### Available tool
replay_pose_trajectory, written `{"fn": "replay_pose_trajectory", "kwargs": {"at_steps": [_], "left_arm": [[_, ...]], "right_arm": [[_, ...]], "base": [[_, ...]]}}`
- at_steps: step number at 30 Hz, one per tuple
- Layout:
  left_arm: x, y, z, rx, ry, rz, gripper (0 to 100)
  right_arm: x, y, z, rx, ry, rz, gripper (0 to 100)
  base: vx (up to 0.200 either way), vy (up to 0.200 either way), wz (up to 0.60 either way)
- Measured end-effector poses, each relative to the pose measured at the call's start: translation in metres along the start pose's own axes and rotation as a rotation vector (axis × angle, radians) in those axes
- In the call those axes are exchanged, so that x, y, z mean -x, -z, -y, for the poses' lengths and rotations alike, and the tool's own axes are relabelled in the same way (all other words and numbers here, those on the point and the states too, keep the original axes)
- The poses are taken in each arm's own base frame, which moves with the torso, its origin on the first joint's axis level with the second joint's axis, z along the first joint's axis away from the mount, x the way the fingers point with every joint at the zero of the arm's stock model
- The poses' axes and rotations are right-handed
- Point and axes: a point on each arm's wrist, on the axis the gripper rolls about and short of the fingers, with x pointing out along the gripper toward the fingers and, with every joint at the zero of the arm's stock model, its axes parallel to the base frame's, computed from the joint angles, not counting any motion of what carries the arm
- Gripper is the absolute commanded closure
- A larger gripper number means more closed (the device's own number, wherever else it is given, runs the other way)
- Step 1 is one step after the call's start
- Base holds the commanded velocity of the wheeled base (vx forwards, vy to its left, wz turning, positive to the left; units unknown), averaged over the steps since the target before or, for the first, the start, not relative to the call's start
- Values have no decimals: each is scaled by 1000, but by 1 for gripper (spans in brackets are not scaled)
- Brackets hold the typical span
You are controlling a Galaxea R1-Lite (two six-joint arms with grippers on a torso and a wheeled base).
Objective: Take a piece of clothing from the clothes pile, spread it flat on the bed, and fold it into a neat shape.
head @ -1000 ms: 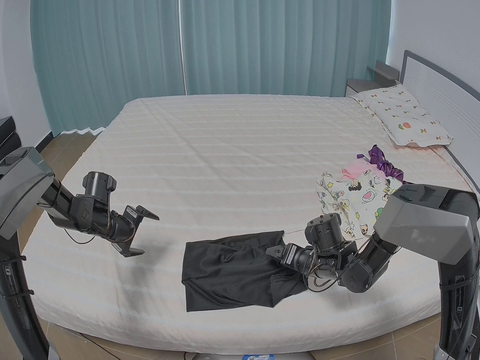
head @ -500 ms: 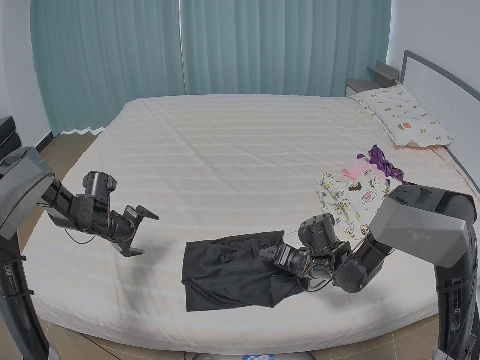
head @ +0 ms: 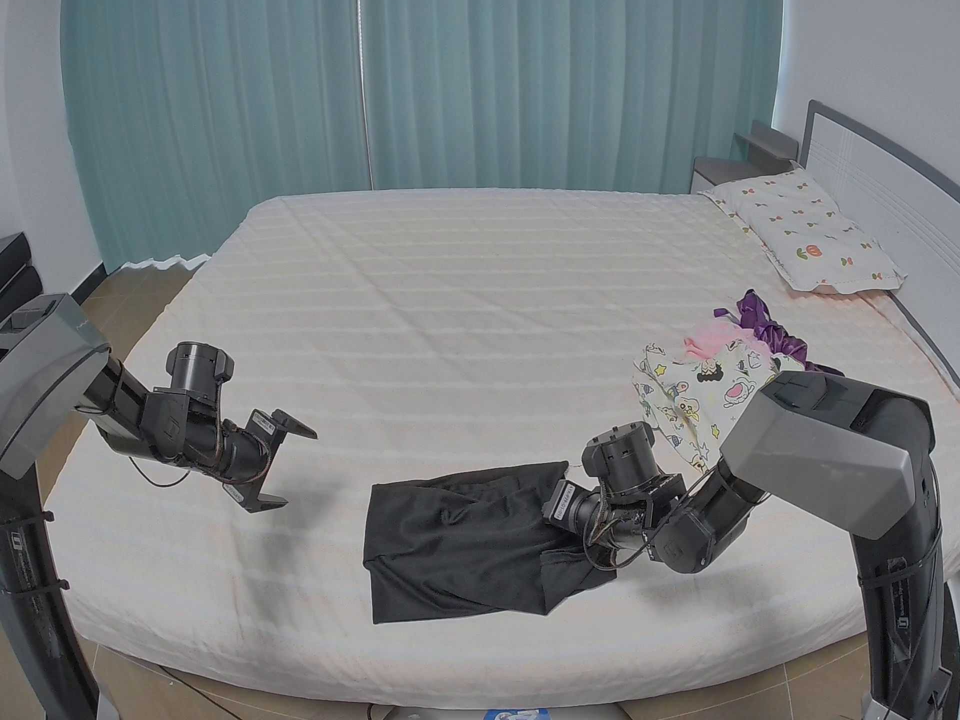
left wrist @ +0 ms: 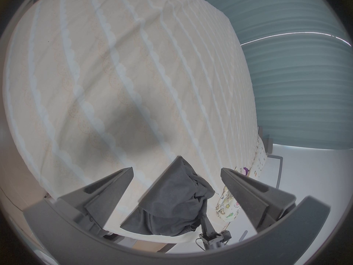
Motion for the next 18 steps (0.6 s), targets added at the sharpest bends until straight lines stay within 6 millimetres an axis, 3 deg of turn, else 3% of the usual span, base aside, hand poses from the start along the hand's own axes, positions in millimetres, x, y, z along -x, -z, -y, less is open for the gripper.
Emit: {"fn": "replay_pose_trajectory", "kwargs": {"at_steps": [8,18], "left_arm": [[-2,1,1,-8,12,17,0],[-2,2,1,-8,11,15,0]], "right_arm": [[-3,-16,-4,-28,-20,50,100],[-5,-51,3,-142,-47,124,100]], "base": [[0,0,0],[0,0,0]]}}
